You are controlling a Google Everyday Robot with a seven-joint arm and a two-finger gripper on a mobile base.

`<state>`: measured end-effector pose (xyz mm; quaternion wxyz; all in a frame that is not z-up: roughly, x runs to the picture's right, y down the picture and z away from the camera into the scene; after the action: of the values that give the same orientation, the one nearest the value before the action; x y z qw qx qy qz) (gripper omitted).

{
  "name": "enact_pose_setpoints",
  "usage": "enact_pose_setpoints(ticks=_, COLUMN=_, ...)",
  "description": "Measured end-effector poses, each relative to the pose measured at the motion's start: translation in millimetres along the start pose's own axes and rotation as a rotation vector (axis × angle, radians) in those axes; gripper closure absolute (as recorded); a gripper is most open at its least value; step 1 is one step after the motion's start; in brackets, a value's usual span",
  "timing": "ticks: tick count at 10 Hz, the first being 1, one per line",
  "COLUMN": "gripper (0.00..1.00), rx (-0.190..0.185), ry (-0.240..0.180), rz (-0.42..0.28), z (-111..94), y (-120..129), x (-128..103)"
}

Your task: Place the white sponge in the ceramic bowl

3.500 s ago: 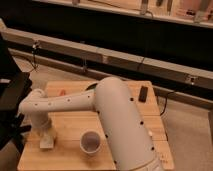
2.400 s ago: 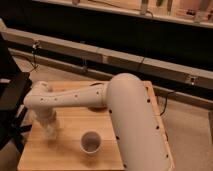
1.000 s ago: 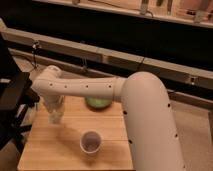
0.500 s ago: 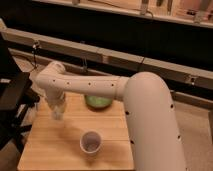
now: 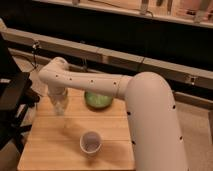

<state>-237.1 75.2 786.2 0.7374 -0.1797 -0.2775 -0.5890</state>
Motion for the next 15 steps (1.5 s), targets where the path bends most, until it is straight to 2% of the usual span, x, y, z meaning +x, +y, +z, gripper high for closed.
enact_pose_setpoints(ticks=8, gripper=0.99, rx=0.013, ry=0.022, rz=0.03, z=-19, y=16, x=29)
enact_pose_setpoints(ticks=15, gripper=0.99, rx=0.028, ry=0.041, rz=0.084, z=-31, y=44, x=63)
